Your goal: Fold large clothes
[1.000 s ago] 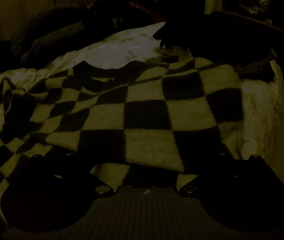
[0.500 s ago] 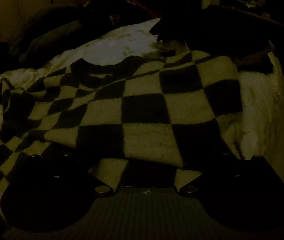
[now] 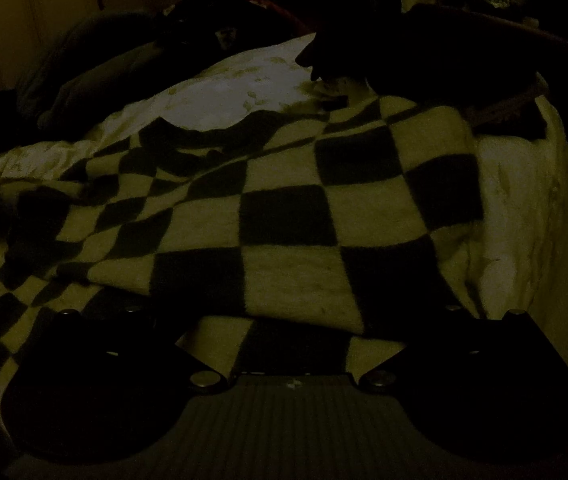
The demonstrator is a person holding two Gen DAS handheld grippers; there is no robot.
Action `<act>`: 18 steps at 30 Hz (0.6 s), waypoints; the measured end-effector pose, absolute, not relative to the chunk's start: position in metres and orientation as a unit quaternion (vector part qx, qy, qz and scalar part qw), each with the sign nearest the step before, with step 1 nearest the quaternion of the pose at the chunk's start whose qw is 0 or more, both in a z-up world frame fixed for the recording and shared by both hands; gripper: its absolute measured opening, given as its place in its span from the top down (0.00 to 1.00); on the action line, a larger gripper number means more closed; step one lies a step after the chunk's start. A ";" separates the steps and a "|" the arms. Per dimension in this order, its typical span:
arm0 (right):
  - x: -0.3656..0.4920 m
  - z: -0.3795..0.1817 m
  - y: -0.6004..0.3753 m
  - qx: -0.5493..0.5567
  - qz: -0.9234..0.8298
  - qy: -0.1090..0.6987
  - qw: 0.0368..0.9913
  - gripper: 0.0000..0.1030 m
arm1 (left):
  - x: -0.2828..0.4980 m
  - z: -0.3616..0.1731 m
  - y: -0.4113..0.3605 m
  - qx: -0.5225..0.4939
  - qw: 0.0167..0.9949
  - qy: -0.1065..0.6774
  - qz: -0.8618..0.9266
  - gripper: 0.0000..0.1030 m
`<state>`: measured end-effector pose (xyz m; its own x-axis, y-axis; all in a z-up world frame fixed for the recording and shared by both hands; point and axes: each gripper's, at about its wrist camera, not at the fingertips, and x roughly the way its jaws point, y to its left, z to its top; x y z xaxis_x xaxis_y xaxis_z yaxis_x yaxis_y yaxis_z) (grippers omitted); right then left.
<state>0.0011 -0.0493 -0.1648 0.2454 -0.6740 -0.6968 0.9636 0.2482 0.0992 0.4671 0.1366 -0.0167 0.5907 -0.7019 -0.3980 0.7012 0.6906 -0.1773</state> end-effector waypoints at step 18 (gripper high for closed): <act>-0.013 -0.162 -0.042 0.295 -0.560 0.255 0.731 0.01 | 0.417 -0.059 0.084 0.024 0.787 0.339 -0.515 0.58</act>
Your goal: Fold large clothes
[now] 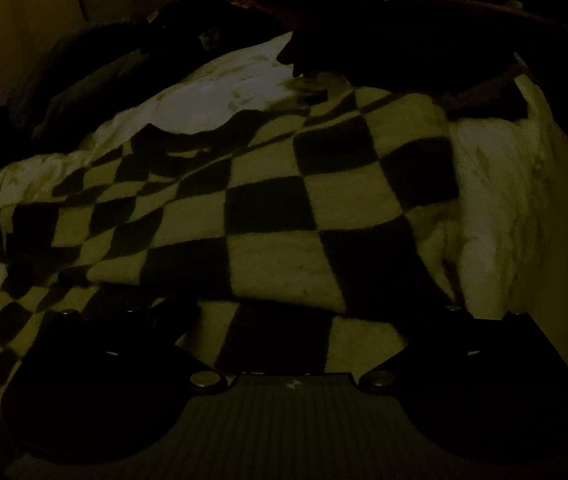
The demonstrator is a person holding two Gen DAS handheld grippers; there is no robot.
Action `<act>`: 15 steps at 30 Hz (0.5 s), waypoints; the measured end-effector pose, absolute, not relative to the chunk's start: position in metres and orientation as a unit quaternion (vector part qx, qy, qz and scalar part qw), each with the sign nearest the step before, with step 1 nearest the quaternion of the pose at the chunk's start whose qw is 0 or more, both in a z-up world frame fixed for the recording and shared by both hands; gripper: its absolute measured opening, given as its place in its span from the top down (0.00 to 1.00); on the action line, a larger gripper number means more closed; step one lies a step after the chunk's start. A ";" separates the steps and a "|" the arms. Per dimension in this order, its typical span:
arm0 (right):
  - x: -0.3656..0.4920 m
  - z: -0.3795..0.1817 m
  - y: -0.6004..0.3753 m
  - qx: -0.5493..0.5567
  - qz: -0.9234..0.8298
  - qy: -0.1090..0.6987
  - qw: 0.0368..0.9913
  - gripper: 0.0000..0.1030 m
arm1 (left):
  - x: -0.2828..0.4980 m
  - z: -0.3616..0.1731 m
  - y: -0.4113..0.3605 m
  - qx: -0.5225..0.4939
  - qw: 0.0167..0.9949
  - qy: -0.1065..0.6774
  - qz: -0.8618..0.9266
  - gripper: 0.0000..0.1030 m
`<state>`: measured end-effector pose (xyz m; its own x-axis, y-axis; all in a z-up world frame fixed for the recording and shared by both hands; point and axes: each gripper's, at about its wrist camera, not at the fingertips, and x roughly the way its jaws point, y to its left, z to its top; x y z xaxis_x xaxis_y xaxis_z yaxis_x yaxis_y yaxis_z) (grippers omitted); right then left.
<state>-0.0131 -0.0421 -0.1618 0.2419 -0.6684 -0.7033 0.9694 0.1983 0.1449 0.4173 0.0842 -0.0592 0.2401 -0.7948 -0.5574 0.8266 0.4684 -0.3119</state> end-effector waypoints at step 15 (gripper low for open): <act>-0.033 -0.154 -0.043 0.339 -0.566 0.215 0.720 0.01 | 0.133 -0.109 -0.103 0.149 0.451 0.447 -0.758 0.00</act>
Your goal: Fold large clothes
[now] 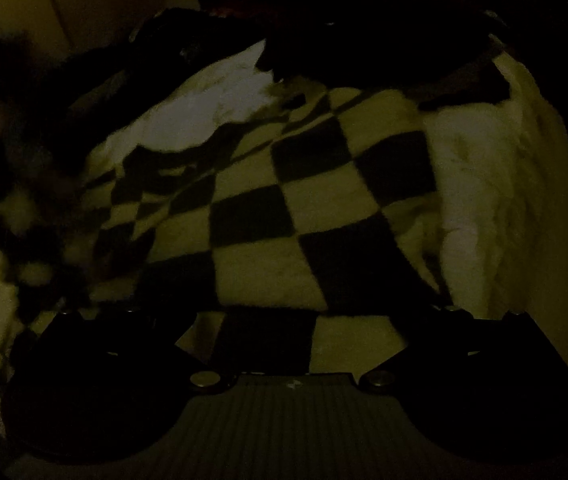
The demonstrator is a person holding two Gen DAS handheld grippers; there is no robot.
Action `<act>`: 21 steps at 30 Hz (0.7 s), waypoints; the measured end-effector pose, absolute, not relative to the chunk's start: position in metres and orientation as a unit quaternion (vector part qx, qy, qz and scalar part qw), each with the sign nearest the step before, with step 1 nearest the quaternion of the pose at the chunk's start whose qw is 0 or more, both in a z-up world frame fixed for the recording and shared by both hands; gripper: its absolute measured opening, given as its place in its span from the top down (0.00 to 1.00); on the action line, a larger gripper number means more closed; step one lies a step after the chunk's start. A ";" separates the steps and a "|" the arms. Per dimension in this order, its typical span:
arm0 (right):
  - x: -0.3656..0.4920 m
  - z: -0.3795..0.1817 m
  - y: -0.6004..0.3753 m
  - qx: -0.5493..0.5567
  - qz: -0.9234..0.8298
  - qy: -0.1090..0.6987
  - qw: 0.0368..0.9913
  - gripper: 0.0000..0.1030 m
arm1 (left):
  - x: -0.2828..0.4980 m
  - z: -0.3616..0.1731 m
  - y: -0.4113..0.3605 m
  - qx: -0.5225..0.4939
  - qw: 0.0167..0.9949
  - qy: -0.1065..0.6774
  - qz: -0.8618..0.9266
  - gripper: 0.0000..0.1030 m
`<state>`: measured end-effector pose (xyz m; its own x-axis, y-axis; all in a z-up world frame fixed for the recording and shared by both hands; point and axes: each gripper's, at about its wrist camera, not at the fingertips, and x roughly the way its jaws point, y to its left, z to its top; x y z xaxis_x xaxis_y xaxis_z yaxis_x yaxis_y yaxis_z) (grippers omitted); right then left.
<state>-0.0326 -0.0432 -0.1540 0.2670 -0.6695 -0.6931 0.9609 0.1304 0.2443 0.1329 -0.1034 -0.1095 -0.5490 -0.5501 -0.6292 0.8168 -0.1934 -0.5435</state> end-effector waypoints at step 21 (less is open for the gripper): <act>-0.077 -0.159 -0.074 0.450 -0.493 0.014 0.745 0.31 | 0.339 -0.170 -0.016 0.111 0.744 0.389 -0.531 0.00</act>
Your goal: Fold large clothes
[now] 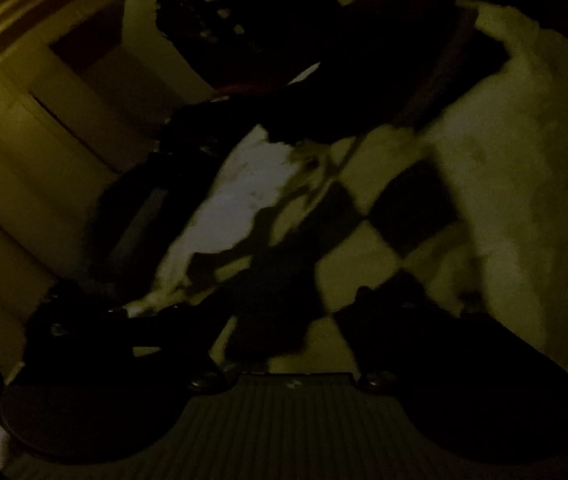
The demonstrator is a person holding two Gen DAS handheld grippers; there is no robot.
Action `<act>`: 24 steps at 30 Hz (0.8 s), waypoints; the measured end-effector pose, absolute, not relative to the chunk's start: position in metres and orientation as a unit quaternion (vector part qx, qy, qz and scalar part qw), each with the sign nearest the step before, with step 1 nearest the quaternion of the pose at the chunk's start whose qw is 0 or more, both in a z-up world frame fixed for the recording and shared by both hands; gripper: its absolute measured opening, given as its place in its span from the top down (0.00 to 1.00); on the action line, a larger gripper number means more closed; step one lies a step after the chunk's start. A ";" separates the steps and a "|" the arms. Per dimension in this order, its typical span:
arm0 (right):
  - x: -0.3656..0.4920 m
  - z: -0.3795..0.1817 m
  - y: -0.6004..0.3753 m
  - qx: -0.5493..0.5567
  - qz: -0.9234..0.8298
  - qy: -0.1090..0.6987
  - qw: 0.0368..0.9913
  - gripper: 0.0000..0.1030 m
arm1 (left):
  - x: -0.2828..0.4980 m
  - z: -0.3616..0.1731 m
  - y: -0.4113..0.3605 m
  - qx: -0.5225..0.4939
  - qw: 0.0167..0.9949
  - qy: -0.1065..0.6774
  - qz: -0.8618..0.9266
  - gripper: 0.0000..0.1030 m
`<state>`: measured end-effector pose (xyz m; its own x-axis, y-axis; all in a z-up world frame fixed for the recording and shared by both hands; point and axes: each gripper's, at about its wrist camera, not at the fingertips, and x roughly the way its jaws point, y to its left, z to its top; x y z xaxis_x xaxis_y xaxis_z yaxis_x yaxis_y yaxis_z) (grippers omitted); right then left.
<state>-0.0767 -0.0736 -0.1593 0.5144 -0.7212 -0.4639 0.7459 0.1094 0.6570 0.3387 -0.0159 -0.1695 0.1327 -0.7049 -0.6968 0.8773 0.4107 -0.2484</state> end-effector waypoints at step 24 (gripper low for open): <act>-0.135 -0.137 -0.073 0.486 -0.486 -0.077 0.722 0.94 | 0.351 -0.177 -0.110 0.092 0.676 0.487 -0.546 0.00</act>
